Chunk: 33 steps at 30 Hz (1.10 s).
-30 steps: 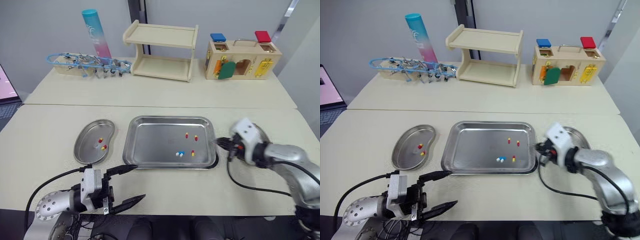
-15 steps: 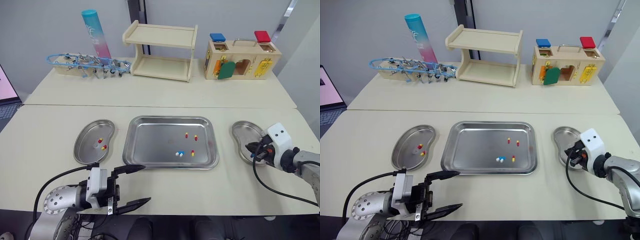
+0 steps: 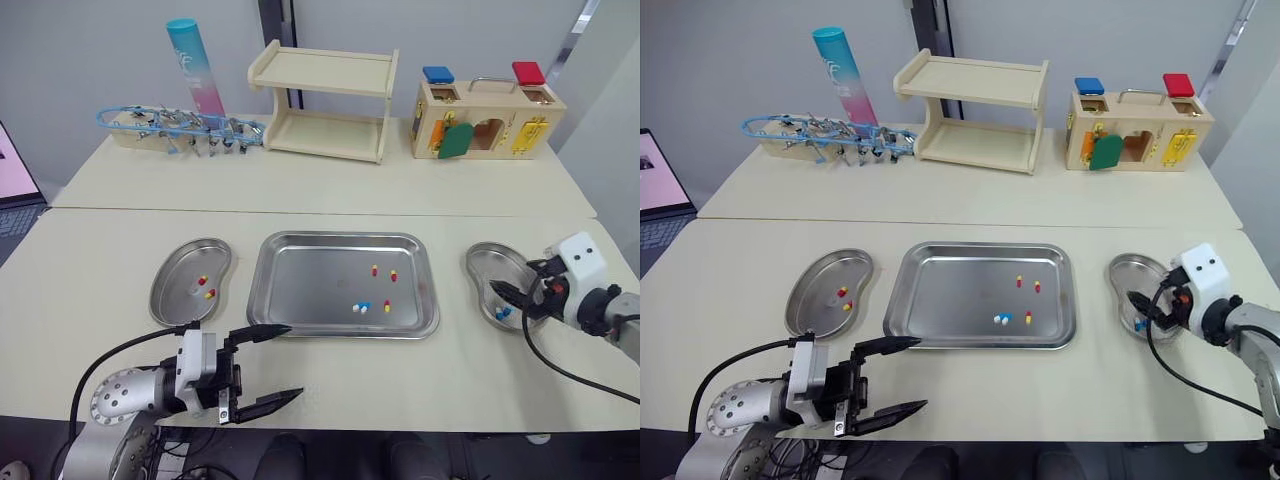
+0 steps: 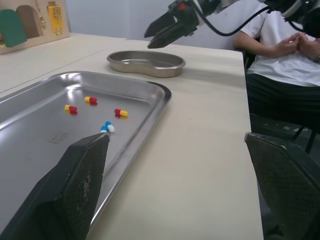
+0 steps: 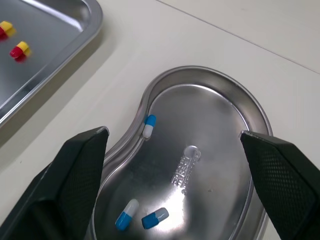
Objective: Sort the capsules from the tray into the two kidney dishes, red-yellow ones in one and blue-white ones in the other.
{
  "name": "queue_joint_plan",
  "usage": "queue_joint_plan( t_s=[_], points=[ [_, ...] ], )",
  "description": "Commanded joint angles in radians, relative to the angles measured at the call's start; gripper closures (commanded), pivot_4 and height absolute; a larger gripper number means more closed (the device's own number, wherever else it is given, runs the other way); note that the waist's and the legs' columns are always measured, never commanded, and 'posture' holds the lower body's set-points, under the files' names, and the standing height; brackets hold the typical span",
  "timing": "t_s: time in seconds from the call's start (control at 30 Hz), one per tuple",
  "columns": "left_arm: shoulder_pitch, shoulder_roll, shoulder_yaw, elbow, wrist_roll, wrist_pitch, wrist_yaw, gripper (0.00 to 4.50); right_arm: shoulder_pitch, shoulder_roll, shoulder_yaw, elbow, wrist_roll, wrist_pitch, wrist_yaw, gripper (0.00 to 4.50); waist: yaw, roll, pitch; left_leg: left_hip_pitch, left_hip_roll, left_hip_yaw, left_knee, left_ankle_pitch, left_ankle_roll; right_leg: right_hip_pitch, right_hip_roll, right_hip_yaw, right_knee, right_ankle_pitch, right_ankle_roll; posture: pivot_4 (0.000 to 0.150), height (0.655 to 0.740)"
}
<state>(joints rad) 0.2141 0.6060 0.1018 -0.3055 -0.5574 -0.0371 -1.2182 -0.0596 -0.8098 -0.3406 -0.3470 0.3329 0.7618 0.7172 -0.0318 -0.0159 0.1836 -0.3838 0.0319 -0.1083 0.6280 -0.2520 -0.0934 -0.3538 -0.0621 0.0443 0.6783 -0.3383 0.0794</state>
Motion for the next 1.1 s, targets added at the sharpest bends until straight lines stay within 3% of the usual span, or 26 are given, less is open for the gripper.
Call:
queue_joint_plan(
  t_s=[0.03, 0.2, 0.57, 0.8, 1.1],
  points=[
    [0.010, 0.015, 0.056, -0.030, 0.010, 0.047, 0.097, 0.00, 0.042, -0.009, -0.076, -0.021, 0.022, -0.163, 0.071, 0.01, 0.000, 0.000, 0.000, 0.000, 0.000, 0.000, 0.000, 0.000, 0.000, 0.000, 0.000, 0.000, 0.000, 0.000, 0.000, 0.150, 0.7400],
    [0.069, 0.066, 0.211, -0.034, 0.038, 0.167, 0.268, 0.00, 0.180, -0.048, -0.142, -0.004, 0.033, -0.438, 0.278, 0.01, -0.001, -0.001, 0.001, 0.001, 0.000, 0.000, 0.000, 0.000, 0.000, 0.001, 0.000, 0.000, 0.000, 0.000, 0.000, 0.150, 0.7400],
    [0.196, 0.148, 0.597, 0.298, -0.004, 0.137, 0.194, 0.00, 0.304, -0.192, -0.256, 0.267, 0.025, -0.645, 0.534, 0.01, -0.001, -0.002, 0.002, 0.002, 0.000, 0.001, 0.000, 0.000, 0.000, 0.002, 0.000, 0.000, 0.000, 0.000, 0.000, 0.150, 0.7400],
    [0.232, 0.150, 0.661, 0.446, 0.025, 0.093, 0.171, 0.00, 0.340, -0.200, -0.251, 0.345, 0.004, -0.709, 0.564, 0.01, -0.001, -0.003, 0.002, 0.002, 0.000, 0.001, 0.000, 0.000, 0.000, 0.002, 0.000, 0.000, 0.000, 0.000, 0.000, 0.150, 0.7400],
    [0.264, 0.126, 0.638, 0.408, 0.013, 0.086, 0.168, 0.00, 0.316, -0.200, -0.207, 0.338, 0.012, -0.721, 0.564, 0.01, -0.001, -0.003, 0.002, 0.002, 0.000, 0.001, 0.000, 0.000, 0.000, 0.002, 0.000, 0.000, 0.000, 0.000, 0.000, 0.150, 0.7400]
  ],
)
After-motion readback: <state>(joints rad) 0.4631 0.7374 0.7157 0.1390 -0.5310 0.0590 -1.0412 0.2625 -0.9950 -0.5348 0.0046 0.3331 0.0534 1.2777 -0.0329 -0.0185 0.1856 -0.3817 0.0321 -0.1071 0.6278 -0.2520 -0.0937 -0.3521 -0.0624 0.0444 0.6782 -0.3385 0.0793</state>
